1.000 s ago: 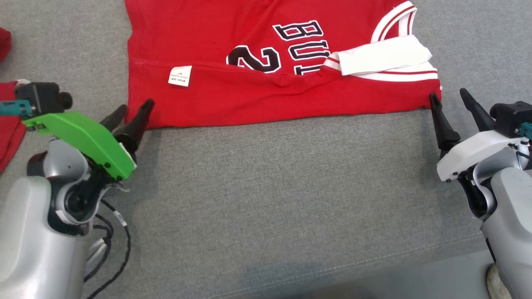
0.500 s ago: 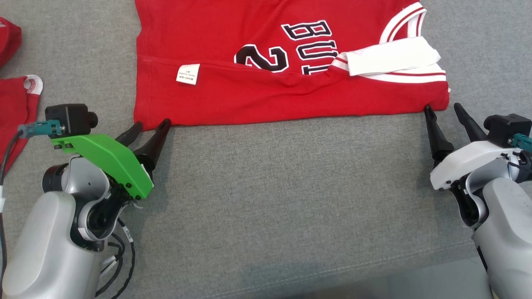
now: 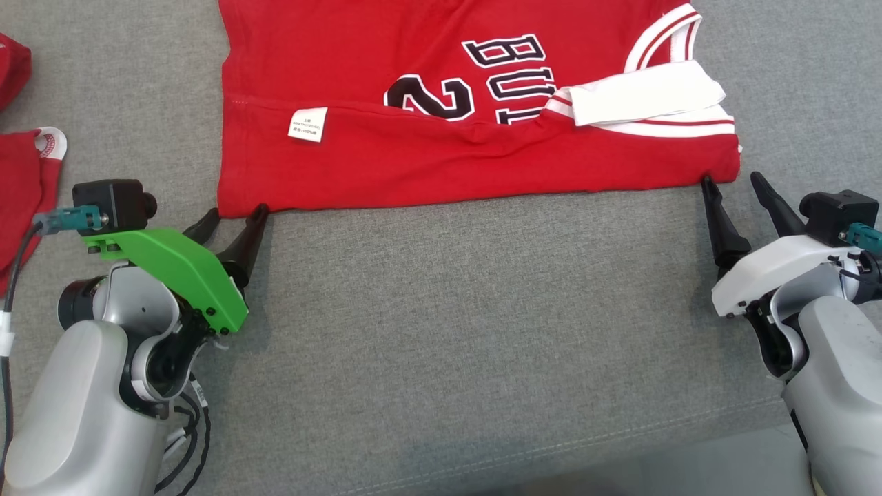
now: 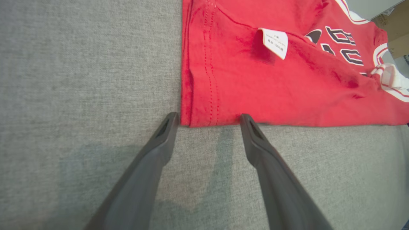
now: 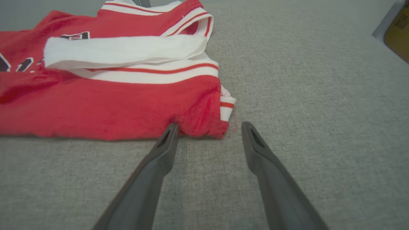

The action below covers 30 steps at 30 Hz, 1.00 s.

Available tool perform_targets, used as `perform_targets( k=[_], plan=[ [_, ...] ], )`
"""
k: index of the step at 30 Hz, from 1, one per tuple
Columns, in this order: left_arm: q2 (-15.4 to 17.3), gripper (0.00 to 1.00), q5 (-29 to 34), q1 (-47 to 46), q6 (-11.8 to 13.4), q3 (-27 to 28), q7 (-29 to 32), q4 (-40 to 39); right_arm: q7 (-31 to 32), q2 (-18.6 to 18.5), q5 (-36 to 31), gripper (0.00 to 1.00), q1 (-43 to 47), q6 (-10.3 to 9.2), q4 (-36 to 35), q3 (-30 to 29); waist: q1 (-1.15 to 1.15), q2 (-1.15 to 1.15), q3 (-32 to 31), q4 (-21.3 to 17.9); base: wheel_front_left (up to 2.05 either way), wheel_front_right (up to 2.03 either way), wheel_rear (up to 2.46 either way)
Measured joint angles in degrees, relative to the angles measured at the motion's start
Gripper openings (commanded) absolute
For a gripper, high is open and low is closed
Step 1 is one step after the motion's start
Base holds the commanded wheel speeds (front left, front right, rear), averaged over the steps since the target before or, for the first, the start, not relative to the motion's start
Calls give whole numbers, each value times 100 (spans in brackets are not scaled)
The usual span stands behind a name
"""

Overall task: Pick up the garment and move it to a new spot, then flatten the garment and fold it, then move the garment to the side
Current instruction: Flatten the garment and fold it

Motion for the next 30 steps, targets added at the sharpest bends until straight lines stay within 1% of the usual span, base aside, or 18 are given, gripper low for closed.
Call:
perform_targets(
  k=[8, 9, 10, 11, 12, 13, 14, 15, 21, 23, 27, 30],
  plan=[
    [-66, 100, 1, -209, 42, -86, 1, 174, 2, 31, -1, 100, -16, 25, 30, 112, 0, 0, 40, -16, 0, 0, 0],
    [-81, 100, 1, -225, 42, -94, 1, 205, 9, 37, -1, 81, -19, 27, 35, 135, 0, 0, 44, -20, 0, 0, 0],
    [-98, 100, 1, -247, 42, -108, 0, 238, 20, 48, -1, 56, -23, 49, 43, 149, 0, 0, 48, -23, 0, 0, 0],
    [-121, 100, 1, -280, 42, -122, 0, 260, 49, 63, -1, 46, -26, 51, 48, 157, 0, 0, 51, -26, 0, 0, 0],
    [-148, 89, 1, -311, 42, -132, 0, 275, 53, 81, 0, 33, -32, 52, 55, 163, 0, 0, 53, -29, 0, 0, 0],
    [-182, 58, 1, -338, 42, -144, 0, 294, 62, 98, 1, 20, -42, 54, 64, 171, 0, 0, 55, -31, 0, 0, 0],
    [-209, 10, 1, -361, 42, -152, -1, 313, 76, 110, 3, 7, -52, 66, 67, 174, 0, 0, 55, -32, 0, 0, 0],
    [-224, 0, 1, -385, 42, -158, -5, 339, 78, 119, 20, 0, -64, 89, 77, 172, 0, 0, 53, -33, 0, 0, 0],
    [-258, 0, 0, -414, 19, -163, -81, 501, 110, 142, 103, 0, -132, 108, 120, 187, 0, 0, 22, -32, 0, 0, 0],
    [-274, 0, -14, -414, -18, -163, -100, 577, 113, 140, 110, 0, -132, 145, 147, 187, 0, 0, -18, -27, 0, 0, 0],
    [-274, 0, -66, -413, -93, -122, -144, 623, 154, 51, 163, 0, -132, 149, 155, 175, 0, 0, -116, -7, 0, 0, 0],
    [-243, 0, -153, -409, -116, 21, -200, 624, 208, -37, 171, 0, -131, 154, 155, 182, 0, 0, -209, 10, 0, 0, 0]
  ],
)
